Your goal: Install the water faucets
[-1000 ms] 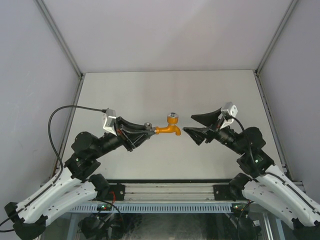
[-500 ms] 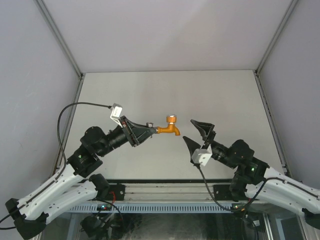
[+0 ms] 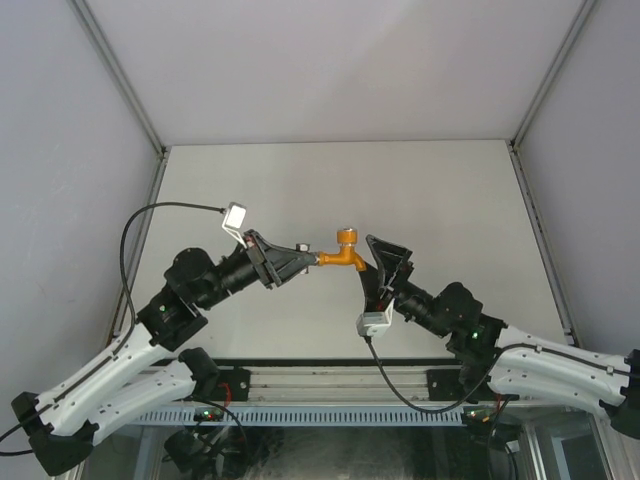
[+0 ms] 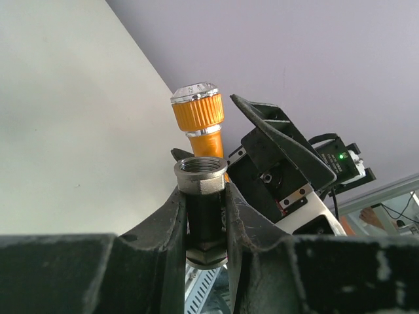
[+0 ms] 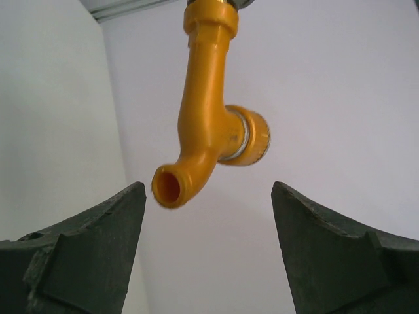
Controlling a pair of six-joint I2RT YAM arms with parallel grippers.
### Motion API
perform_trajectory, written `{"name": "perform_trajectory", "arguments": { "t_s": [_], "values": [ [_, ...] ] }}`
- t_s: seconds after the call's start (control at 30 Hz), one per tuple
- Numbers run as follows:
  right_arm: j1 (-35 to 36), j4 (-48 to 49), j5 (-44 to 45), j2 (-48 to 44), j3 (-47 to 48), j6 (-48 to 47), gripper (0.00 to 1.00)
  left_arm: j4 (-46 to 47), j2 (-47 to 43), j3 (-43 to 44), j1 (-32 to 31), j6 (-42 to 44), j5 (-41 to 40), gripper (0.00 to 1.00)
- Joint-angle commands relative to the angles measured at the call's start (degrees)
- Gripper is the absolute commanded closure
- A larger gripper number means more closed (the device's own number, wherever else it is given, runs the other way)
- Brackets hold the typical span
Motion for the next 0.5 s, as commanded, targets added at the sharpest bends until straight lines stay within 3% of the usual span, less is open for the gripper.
{"name": "perform_trajectory", "arguments": {
  "t_s": [0.0,0.17,0.47],
  "values": [
    [0.8,17.3,-0.5,3.5,-0.9,-6.7,0.24,7.2,-0.3,3.5,0.0,-4.3,1.1,1.00],
    [1.2,25.7,-2.0,7.9,-1.4,-9.7,0.25,7.7,0.0,3.6,0.0,-5.4,0.9,1.00],
    [2.3,20.1,-1.9,7.6,1.9,-6.4,0.65,7.6,1.7,4.0,0.0,-6.1,2.3,1.00]
  ]
}}
